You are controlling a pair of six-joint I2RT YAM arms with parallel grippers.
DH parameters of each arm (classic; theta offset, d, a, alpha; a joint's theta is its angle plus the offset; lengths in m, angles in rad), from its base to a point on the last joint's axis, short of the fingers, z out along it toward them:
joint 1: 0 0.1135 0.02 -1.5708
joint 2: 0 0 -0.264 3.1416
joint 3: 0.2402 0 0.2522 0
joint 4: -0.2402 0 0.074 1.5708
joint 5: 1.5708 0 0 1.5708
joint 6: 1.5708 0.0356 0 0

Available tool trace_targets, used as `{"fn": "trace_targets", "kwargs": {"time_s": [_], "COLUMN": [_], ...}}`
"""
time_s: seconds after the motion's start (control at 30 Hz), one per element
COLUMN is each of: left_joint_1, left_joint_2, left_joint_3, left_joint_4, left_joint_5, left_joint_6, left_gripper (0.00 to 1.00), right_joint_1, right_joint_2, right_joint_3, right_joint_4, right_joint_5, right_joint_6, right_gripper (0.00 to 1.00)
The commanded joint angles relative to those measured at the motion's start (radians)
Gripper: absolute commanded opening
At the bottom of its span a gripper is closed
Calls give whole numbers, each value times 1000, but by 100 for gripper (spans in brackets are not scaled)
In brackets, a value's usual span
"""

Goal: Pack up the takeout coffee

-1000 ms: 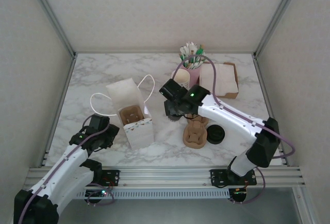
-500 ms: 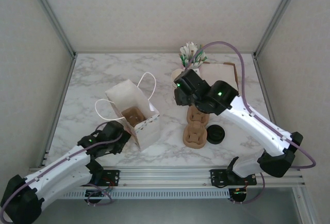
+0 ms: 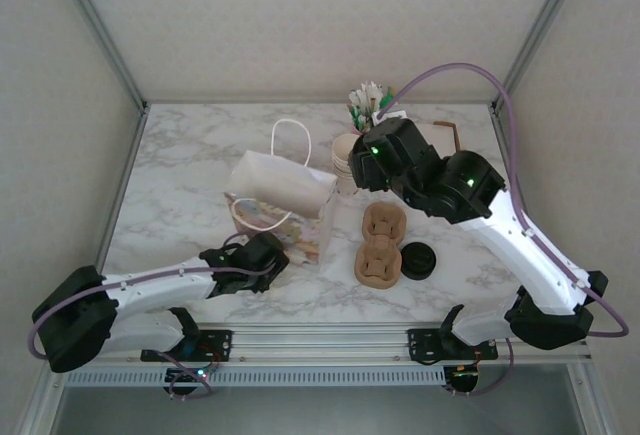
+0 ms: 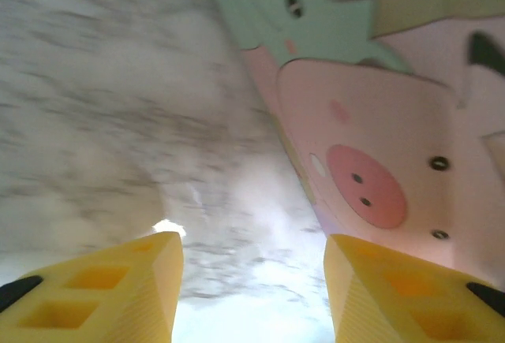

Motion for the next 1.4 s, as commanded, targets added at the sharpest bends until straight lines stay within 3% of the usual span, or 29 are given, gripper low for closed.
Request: {"fn": "trace_targets", "kwargs": {"time_s": [0.0,0.23,0.57,0.73,0.9,1.1,1.27,1.37], "left_joint_1": [-20,-45,-46,-43,-12,178,416,495], "left_joint_2": [-1,-125,-408,-493,-471,-471,-374,-281], "left_joint_3": [49,112,232,353,509,624,702,777], "left_joint_4": [17,-282,-608,-749,-855,-822,-740,-702], "left_joint_5": [-54,-183,-366,-448,-486,-350,-18,139], "left_joint_6": [57,195,443,564,661,798,927,1011], "left_gripper": [51,58,84,86,81,75,73,72], "right_joint_1": [-6,-6,-5,-7,-6,-6,-6,-7], "right_joint_2": [-29,-29,42,123,219,343,414,464], "right_joint_3": [37,81,121,198,270,368,395,434], "right_joint_4": [31,115,220,181,122,30,15,-17], "right_joint_5": [-32,-167,-494,-603,-648,-636,-586,-559], "right_joint_6": [-80,-199,-389,-467,-541,-605,-642,-664], "right_gripper": [66,65,63,63,63,63,64,63]}}
